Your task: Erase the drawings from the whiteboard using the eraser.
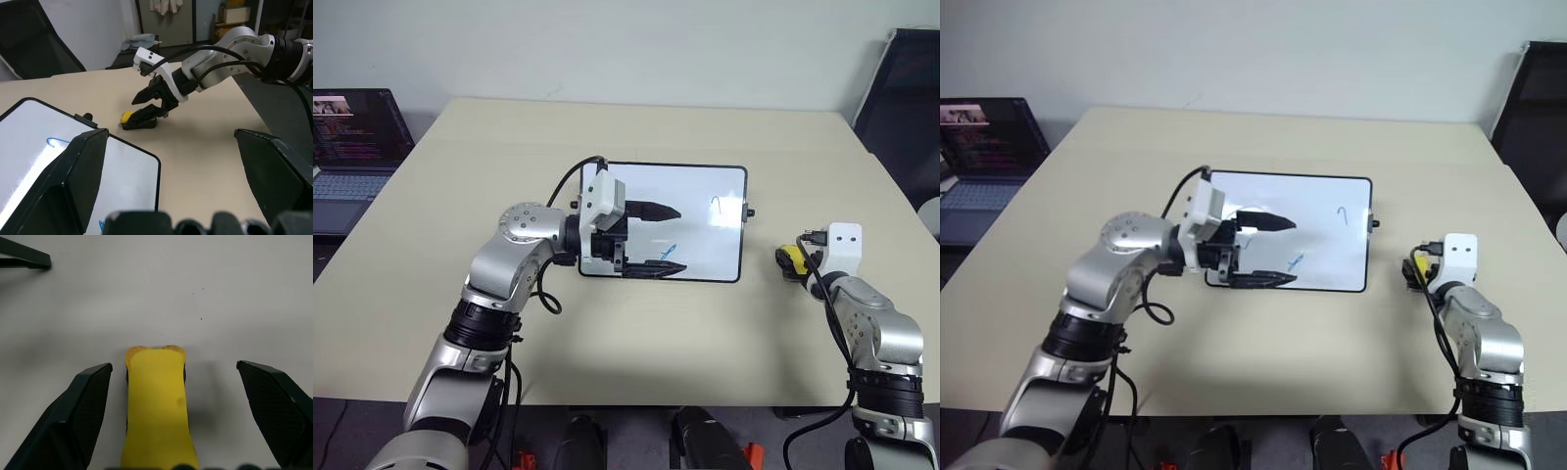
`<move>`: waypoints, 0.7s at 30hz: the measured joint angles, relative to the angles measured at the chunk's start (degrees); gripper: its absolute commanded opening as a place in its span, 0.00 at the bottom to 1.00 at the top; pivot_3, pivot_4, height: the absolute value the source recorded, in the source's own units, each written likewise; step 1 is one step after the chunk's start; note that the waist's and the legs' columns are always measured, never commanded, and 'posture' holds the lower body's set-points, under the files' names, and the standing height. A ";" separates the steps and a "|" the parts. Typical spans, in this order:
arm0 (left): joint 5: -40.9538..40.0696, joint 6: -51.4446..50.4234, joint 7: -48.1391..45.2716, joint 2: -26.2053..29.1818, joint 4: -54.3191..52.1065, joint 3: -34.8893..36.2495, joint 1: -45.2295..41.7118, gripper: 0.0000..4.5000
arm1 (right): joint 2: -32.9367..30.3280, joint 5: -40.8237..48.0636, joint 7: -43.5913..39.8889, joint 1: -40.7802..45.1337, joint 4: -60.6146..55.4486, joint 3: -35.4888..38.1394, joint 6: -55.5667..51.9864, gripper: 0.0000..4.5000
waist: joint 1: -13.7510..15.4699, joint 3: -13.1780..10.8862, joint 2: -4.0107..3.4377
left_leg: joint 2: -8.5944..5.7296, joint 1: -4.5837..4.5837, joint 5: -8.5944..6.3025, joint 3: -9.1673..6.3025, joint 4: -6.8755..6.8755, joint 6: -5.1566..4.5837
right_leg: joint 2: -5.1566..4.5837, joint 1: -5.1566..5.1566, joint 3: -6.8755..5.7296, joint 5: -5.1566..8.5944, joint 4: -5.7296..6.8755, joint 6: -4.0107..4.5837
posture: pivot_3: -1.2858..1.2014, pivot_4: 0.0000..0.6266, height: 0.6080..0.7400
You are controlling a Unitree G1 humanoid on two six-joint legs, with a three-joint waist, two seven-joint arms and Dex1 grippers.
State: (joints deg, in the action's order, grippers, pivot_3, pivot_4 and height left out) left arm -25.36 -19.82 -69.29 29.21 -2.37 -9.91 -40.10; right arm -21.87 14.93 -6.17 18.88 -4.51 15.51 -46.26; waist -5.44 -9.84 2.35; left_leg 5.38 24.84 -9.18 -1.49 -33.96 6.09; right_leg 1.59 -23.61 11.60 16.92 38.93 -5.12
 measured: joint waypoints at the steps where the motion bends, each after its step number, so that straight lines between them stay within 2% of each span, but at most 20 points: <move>1: 0.00 -0.01 0.01 0.01 -0.05 0.00 0.00 1.00 | 0.02 -0.21 -0.01 0.05 0.49 -0.05 0.14 1.00 | 0.00 0.00 0.00 | 0.00 0.00 0.00 0.00 0.00 0.00 | 0.00 0.00 0.00 0.00 0.00 0.00 | 0.52 0.24 1.00; 5: 0.03 -0.01 0.03 0.04 -0.04 0.02 0.04 1.00 | 0.05 -0.40 -0.01 0.50 1.61 -0.86 0.77 1.00 | -0.04 -0.01 -0.01 | 0.00 -0.01 0.00 0.00 -0.01 0.00 | 0.00 0.00 0.01 -0.01 0.01 0.00 | 0.52 0.24 1.00; 7: 0.12 0.13 0.01 0.06 -0.05 0.06 0.30 1.00 | 0.31 -0.43 -0.02 1.09 2.36 -1.20 0.91 0.91 | -0.06 -0.01 -0.01 | -0.01 -0.01 0.00 -0.01 -0.01 0.00 | 0.00 0.01 0.00 -0.01 0.02 -0.01 | 0.52 0.24 1.00; 8: 0.17 0.25 0.00 0.12 -0.04 0.12 0.72 1.00 | 0.38 -0.44 -0.02 1.22 2.54 -1.34 0.95 0.86 | -0.06 0.00 -0.02 | -0.01 -0.01 0.00 -0.01 -0.01 0.00 | 0.00 0.02 0.00 -0.01 0.02 -0.01 | 0.52 0.24 1.00; 12: 0.43 0.35 -0.05 0.47 -0.03 0.14 2.13 1.00 | 0.39 -0.45 0.01 1.36 2.85 -1.58 1.00 0.56 | -0.02 -0.01 -0.03 | -0.01 0.00 0.00 -0.02 0.00 0.00 | 0.00 0.02 -0.01 0.00 0.01 -0.01 | 0.52 0.24 1.00; 15: 0.63 0.56 -0.04 0.89 -0.03 0.24 2.37 1.00 | 0.41 -0.46 0.06 1.44 3.21 -1.58 1.21 0.31 | -0.01 -0.01 -0.03 | -0.01 -0.01 0.00 -0.01 -0.01 0.00 | 0.00 0.02 0.00 0.00 0.01 -0.02 | 0.52 0.24 1.00; 16: 0.68 0.62 -0.02 0.89 -0.03 0.27 2.47 1.00 | 0.41 -0.46 0.08 1.45 3.24 -1.58 1.38 0.27 | -0.01 -0.01 -0.03 | -0.01 -0.01 0.00 -0.01 -0.01 0.00 | 0.00 0.02 0.00 0.00 0.01 -0.02 | 0.52 0.24 1.00; 21: 0.88 0.45 0.77 1.46 -0.05 0.38 3.91 1.00 | 0.42 -0.43 0.06 1.46 3.46 -1.58 1.75 0.27 | -0.04 -0.01 -0.03 | -0.01 -0.01 0.00 -0.02 -0.01 0.00 | 0.00 0.03 0.00 0.00 0.02 -0.02 | 0.52 0.24 1.00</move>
State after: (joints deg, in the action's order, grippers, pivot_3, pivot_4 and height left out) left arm -24.48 -19.37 -68.51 30.67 -2.41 -9.54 -36.19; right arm -21.45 14.50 -6.11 20.34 -1.05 13.93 -44.51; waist -5.48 -9.85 2.32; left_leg 5.37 24.83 -9.18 -1.52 -33.97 6.08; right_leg 1.59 -23.58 11.60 16.92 38.94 -5.14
